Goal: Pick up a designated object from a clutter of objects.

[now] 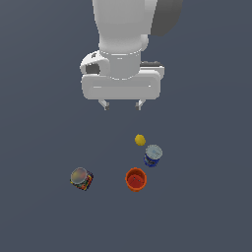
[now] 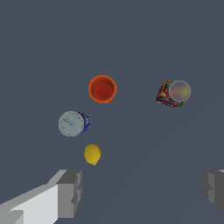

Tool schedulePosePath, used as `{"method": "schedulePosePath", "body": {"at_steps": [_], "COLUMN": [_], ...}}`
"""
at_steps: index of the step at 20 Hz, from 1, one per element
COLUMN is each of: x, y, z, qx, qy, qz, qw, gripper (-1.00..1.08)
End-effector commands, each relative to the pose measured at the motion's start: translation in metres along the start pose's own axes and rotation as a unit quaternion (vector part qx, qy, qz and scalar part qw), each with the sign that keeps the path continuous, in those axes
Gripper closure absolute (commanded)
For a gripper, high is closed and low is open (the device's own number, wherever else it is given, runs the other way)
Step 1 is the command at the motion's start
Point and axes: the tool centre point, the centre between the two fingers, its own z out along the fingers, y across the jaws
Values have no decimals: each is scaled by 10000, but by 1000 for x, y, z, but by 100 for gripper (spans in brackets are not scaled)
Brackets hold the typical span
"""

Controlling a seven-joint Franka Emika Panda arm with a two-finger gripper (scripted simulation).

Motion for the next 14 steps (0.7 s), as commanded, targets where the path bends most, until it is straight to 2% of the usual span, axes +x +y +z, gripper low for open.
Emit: {"method": "schedulePosePath", "body": {"at_steps": [1, 9, 14], "x": [0, -5, -5], "y": [0, -24, -25], "z": [0, 11, 11], "qx": [0, 82, 84], "qy": [0, -164, -168], "qz": [0, -305, -306], "qw": [10000, 9994, 9994], "gripper": [-92, -92, -92]}}
